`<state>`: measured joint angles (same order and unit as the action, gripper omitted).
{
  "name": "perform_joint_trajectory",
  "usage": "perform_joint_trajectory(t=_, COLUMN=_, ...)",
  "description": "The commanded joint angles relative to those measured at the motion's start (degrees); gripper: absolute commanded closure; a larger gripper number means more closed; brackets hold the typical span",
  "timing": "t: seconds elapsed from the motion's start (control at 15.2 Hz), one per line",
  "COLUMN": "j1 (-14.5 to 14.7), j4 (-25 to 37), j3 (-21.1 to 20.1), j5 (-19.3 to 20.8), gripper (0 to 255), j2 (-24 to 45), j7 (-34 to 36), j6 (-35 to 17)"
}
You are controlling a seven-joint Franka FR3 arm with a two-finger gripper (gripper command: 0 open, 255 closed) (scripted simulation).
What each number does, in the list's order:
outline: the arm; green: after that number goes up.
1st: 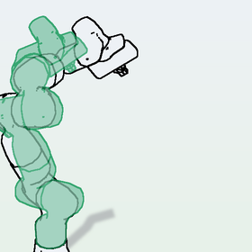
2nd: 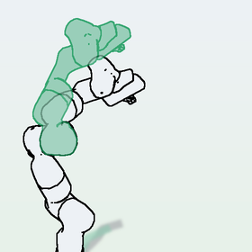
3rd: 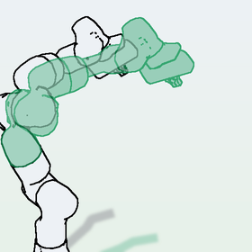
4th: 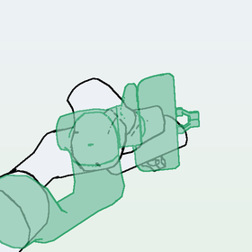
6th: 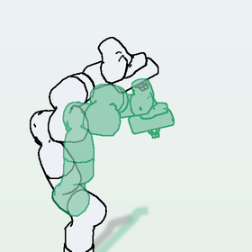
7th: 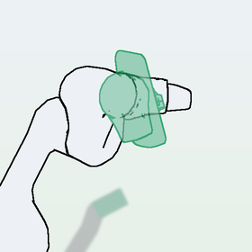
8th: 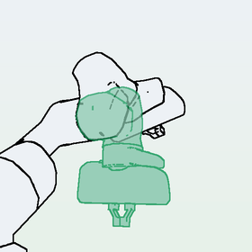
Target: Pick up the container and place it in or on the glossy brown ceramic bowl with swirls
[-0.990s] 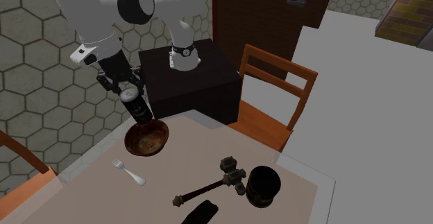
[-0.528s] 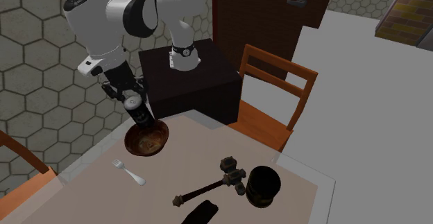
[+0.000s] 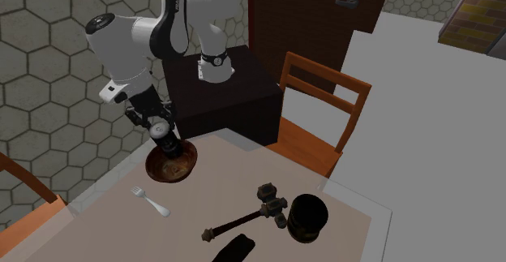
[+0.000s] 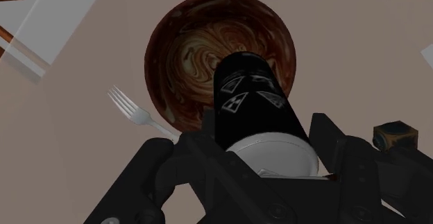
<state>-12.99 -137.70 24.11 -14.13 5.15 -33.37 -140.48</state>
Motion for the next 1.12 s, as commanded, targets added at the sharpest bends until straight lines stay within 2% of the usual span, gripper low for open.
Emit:
perform_joint_trajectory(t=0.0, j1=-0.10, j4=-0.20, j3=-0.24, j5=-1.30, gripper=255, j2=1.34, j7=-1.07, j6=-1.37)
perform_joint_trajectory(t=0.13, j1=-0.29, j4=-0.33, j3=-0.66, j5=-3.05, gripper=255, j2=3.12, j7=-2.46, j6=-2.97)
perform_joint_trajectory(t=0.66, j1=-0.32, j4=-0.33, j3=-0.69, j5=-3.04, gripper=255, j2=3.12, j7=-2.45, j6=-2.97)
perform_joint_trajectory(t=0.73, j1=-0.33, j4=-0.33, j3=-0.69, j5=-3.04, gripper=0, j2=3.12, j7=-2.46, j6=-2.97)
perform_joint_trajectory(t=1.06, j1=-0.32, j4=-0.33, j3=-0.69, j5=-3.04, gripper=0, j2=3.12, j7=-2.45, j6=-2.97)
